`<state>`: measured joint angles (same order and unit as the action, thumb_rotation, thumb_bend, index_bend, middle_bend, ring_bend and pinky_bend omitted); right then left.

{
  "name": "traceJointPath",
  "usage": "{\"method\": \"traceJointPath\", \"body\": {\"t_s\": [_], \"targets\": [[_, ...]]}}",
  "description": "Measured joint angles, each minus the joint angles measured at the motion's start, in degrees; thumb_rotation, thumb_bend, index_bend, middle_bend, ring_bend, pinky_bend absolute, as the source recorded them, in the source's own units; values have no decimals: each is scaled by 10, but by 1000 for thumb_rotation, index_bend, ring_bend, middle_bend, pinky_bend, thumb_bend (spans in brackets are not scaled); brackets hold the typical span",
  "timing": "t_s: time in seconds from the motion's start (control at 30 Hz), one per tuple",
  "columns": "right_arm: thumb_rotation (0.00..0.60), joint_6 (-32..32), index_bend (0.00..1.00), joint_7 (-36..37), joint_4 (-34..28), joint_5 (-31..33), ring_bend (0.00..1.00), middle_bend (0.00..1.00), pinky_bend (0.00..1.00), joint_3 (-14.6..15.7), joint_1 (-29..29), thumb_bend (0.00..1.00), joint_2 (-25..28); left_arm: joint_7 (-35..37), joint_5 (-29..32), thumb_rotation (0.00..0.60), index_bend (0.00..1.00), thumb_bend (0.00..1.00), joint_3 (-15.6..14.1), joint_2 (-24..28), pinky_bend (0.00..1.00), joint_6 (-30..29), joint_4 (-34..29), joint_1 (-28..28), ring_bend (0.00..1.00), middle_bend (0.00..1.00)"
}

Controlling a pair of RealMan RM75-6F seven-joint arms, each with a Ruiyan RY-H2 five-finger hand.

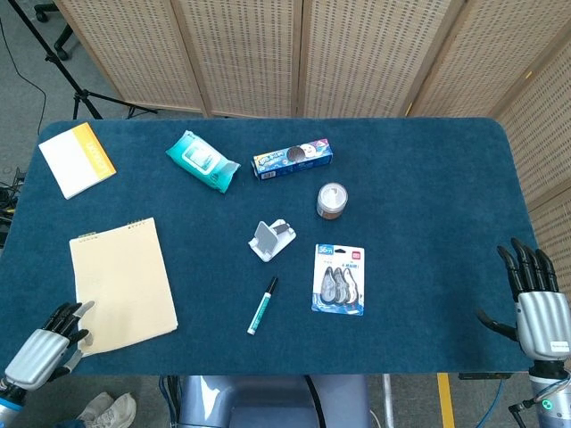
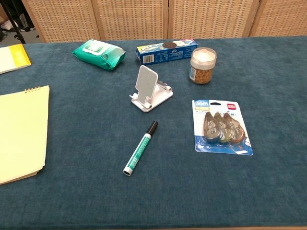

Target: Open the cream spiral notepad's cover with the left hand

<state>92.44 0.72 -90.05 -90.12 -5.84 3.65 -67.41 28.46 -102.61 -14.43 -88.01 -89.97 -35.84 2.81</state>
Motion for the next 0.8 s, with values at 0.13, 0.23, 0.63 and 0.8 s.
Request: {"method": "traceJointPath", "body": {"t_s": [0.13, 0.23, 0.63, 0.8], "targets": [[600, 0, 0, -1, 0, -1, 0, 0, 0, 1, 0, 0, 0, -8, -19, 600, 889, 507, -17, 11, 0, -23, -9, -9, 0, 0], [600, 0, 0, -1, 0, 0, 0, 0, 0, 0, 0, 0, 0, -7, -33, 600, 889, 508, -28, 18, 0, -33, -15, -12, 0, 0], [600, -1, 0, -2, 0, 0, 0, 0, 0, 1, 0, 0, -1, 81, -48, 600, 888, 508, -40, 34, 0, -58, -58, -5, 0, 0], [600, 0, 0, 2, -1, 0, 0, 0, 0, 0, 0, 0, 1, 175, -25, 600, 888, 509, -27, 52, 0, -52, -106, 6, 0, 0]]}}
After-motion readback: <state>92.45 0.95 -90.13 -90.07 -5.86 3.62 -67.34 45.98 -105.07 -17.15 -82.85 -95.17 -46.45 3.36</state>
